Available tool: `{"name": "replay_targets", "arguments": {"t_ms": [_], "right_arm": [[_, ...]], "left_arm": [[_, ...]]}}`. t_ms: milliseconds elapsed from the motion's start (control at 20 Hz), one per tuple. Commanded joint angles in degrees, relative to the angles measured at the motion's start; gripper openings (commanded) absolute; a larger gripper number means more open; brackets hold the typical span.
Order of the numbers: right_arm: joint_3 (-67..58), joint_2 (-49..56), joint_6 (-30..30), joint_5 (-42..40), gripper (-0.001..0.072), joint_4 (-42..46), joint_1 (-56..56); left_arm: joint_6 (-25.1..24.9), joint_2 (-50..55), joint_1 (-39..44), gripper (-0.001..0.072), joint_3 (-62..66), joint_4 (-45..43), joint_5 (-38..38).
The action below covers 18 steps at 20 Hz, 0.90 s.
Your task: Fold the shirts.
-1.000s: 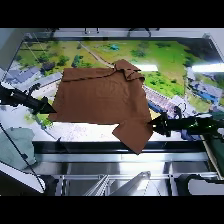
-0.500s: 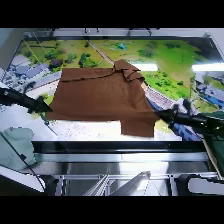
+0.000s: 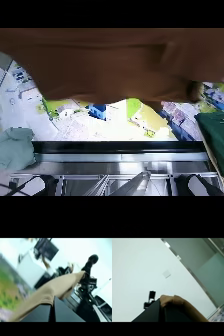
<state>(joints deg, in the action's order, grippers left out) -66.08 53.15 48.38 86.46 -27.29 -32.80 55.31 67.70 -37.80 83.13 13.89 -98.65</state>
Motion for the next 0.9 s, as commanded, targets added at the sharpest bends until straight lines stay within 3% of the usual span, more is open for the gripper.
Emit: {"name": "replay_targets", "arguments": {"t_ms": [0, 200, 400, 600, 850], "right_arm": [[-15.3, -7.4, 0.8, -9.7, 0.0024, 4.6, -0.4], [-21.2, -7.4, 7.9, -14.6, 0.0024, 25.9, -0.3], [-20.4, 0.5, 10.4, -15.0, 0.0023, 45.2, 4.7], [-20.3, 16.5, 8.9, -21.0, 0.0023, 53.3, 15.7], [-20.3, 38.4, 6.2, -26.7, 0.0024, 53.2, 24.8]], "left_arm": [[-0.5, -12.3, -8.0, 0.0023, 0.0, 11.5, 3.6], [-0.2, -12.0, -10.7, 0.0023, 0.0, 9.9, 4.5], [-0.2, -1.6, -2.9, 0.0023, 0.0, -10.5, 5.8], [-3.8, 13.4, 7.5, 0.0024, 0.0, -20.6, 12.7], [-7.4, 34.1, 15.0, 0.0025, 0.7, -30.0, 20.5]]}}
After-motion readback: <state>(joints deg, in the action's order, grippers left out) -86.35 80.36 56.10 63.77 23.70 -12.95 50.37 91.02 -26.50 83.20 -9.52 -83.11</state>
